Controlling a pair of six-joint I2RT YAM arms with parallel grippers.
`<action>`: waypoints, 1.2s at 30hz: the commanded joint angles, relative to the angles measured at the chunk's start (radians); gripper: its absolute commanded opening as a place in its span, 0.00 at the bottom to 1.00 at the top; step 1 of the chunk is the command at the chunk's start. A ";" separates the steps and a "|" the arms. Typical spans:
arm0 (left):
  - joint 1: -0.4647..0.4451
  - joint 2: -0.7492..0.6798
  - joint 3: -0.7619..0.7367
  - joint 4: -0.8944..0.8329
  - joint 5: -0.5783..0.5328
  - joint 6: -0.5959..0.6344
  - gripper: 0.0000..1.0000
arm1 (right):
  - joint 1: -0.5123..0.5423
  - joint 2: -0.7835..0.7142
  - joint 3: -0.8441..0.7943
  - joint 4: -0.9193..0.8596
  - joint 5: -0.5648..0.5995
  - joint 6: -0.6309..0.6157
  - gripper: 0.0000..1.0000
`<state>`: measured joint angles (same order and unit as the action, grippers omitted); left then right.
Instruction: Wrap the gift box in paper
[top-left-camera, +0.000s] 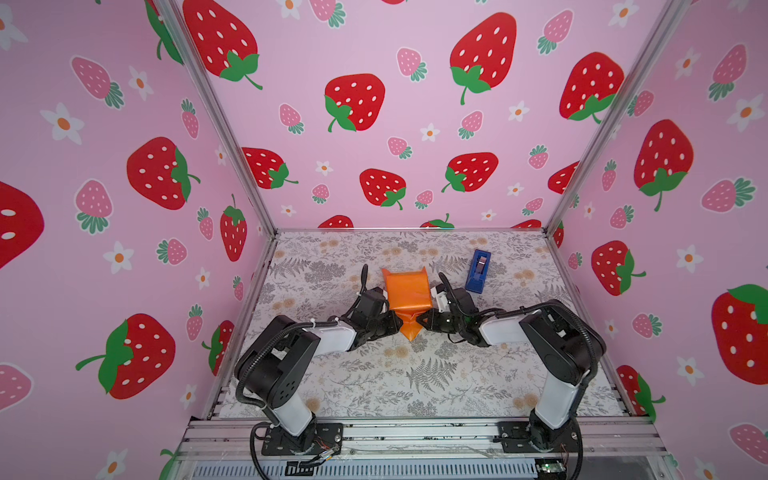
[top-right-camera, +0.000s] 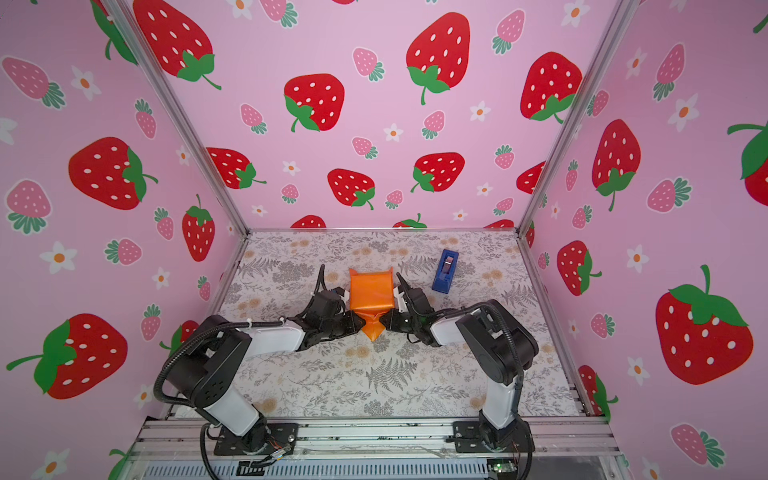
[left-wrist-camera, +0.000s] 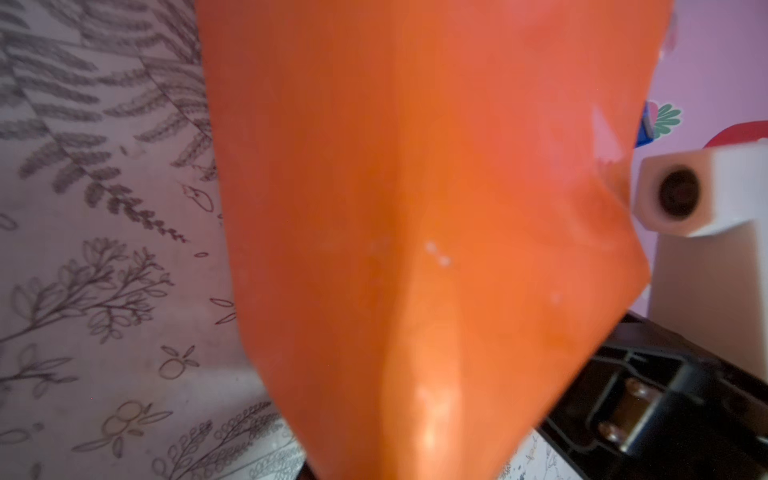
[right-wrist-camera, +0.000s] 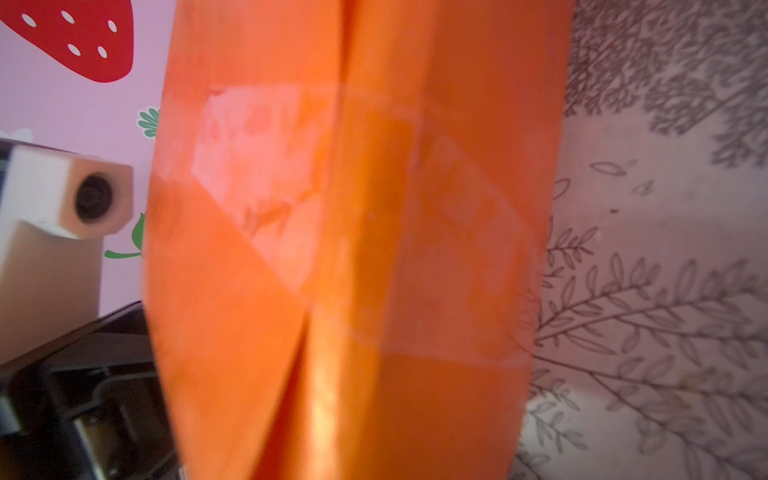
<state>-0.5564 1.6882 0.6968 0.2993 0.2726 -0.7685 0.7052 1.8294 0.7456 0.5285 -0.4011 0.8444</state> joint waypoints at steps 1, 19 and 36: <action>-0.009 0.023 0.038 0.055 0.020 -0.035 0.18 | 0.008 0.005 0.005 0.031 0.005 0.020 0.16; -0.014 0.041 0.061 0.076 -0.031 -0.075 0.07 | 0.020 0.061 0.028 0.096 -0.013 0.058 0.15; -0.014 0.053 0.086 0.115 -0.030 -0.110 0.00 | 0.024 0.008 -0.016 0.100 -0.005 0.072 0.15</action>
<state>-0.5674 1.7298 0.7498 0.3874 0.2619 -0.8619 0.7238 1.8698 0.7441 0.6060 -0.4156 0.8978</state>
